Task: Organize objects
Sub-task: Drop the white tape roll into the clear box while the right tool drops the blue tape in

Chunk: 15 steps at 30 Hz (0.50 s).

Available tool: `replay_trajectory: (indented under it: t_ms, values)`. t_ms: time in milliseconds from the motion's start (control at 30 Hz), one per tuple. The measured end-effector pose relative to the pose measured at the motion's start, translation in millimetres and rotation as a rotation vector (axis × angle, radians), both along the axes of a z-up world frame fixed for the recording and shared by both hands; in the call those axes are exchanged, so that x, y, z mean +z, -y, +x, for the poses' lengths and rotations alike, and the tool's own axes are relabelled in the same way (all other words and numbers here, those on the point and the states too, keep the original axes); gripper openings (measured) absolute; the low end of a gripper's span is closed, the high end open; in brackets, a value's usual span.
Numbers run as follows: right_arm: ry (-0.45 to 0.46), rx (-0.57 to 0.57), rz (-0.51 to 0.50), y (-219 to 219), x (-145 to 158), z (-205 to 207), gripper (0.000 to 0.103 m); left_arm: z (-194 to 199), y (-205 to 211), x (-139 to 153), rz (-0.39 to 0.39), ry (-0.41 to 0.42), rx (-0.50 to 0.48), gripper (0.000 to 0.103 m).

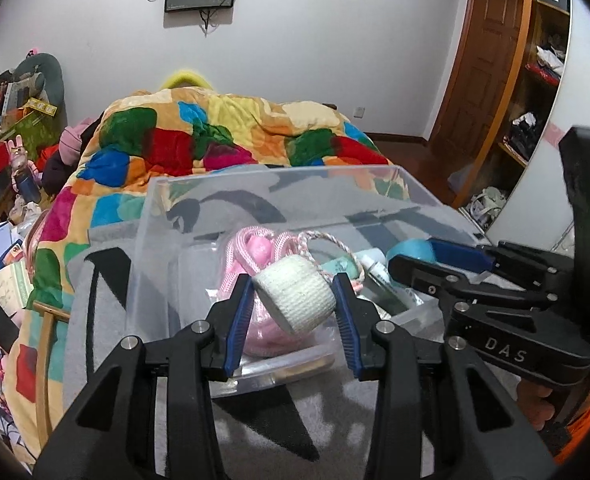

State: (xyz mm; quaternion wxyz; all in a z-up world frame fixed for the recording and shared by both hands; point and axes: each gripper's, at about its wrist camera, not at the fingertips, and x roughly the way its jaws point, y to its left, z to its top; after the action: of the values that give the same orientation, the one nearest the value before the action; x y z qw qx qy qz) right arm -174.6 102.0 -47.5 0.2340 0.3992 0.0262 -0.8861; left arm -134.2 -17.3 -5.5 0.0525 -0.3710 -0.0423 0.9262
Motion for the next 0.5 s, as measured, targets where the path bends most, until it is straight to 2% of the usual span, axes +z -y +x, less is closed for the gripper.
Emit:
replay_trajectory:
  t_ms: [33,100,133,300,367,500]
  values:
    - [-0.004,0.003,0.004,0,1,1,0.04,1,-1,0,0.001,0.0,-0.002,0.044]
    - [-0.004,0.019,0.005,0,4,4,0.052,5,-1,2,0.002,-0.008,-0.003,0.05]
    - [-0.008,0.024,0.001,-1,6,5,0.055,7,-1,4,0.002,-0.015,-0.003,0.051]
    - [-0.053,0.051,-0.003,-4,20,19,0.06,23,-1,18,-0.007,-0.05,-0.004,0.055]
    - [-0.072,0.064,-0.01,-7,26,27,0.062,30,0,24,-0.012,-0.074,0.006,0.066]
    - [-0.129,0.067,-0.026,-16,40,45,0.069,50,3,35,-0.009,-0.121,0.012,0.067]
